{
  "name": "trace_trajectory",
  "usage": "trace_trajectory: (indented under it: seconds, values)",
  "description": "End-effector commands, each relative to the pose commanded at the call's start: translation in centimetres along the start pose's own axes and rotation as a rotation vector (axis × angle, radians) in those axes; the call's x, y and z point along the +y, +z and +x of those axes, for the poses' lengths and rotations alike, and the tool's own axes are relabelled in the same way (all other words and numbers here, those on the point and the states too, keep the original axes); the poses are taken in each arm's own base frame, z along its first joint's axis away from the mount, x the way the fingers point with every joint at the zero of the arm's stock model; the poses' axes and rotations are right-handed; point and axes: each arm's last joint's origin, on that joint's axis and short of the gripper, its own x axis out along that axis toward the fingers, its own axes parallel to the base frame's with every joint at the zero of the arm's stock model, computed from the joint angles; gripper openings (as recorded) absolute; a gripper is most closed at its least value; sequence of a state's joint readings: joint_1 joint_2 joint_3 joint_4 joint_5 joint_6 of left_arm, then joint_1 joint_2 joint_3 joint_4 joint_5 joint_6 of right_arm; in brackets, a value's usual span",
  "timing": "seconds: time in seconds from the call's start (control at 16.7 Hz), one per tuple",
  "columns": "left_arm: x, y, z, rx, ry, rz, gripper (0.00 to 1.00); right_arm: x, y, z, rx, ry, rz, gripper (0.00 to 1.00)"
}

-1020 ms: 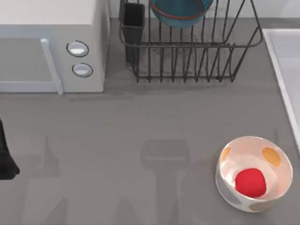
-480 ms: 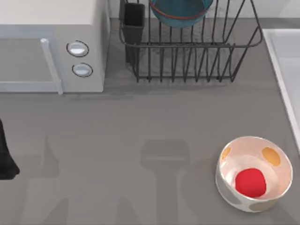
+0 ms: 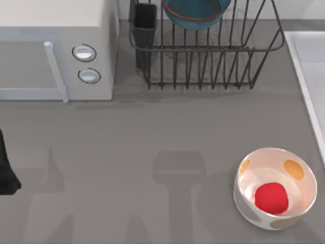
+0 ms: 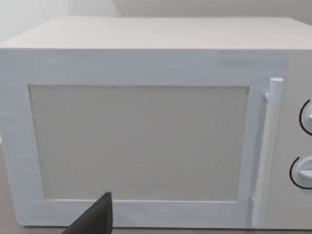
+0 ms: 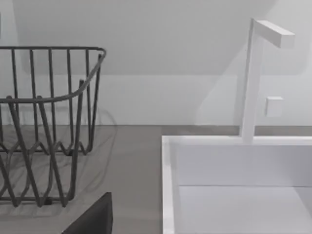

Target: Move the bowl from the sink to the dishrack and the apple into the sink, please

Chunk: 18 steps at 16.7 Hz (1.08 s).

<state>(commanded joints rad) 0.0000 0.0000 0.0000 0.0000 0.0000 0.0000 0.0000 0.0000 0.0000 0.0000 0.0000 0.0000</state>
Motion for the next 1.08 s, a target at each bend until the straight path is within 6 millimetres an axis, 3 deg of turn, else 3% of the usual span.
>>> trace_trajectory:
  seconds: [1.08]
  values:
    - [0.0,0.0,0.0,0.0,0.0,0.0,1.0,0.16,0.39,0.04,0.038,0.014,0.019,1.0]
